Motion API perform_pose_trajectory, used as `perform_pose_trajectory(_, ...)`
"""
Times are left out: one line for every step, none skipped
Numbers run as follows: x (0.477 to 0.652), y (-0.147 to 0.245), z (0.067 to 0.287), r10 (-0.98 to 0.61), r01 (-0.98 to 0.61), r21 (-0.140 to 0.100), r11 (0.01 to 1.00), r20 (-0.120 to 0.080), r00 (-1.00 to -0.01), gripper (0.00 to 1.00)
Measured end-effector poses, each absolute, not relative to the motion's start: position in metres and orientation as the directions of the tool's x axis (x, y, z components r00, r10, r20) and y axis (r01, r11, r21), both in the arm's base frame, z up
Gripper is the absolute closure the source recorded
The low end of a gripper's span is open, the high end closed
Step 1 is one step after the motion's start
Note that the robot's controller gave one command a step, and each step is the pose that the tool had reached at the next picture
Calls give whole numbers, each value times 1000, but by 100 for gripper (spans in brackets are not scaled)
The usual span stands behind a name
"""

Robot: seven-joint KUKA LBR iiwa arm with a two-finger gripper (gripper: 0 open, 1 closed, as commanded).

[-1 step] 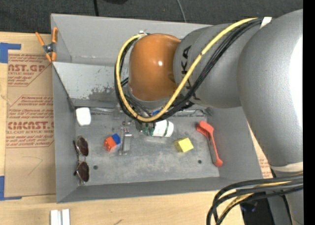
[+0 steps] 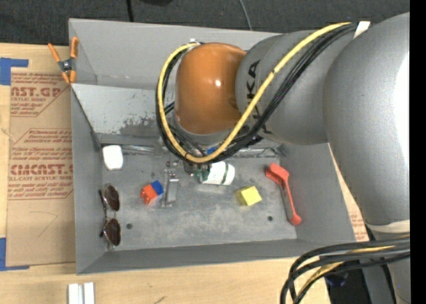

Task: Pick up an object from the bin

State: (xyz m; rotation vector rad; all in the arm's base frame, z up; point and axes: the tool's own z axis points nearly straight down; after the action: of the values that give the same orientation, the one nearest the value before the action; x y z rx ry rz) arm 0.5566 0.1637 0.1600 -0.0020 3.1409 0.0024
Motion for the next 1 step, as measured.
perform_pose_trajectory(555,164,132,-75,-75,2,997,-5,-997,0)
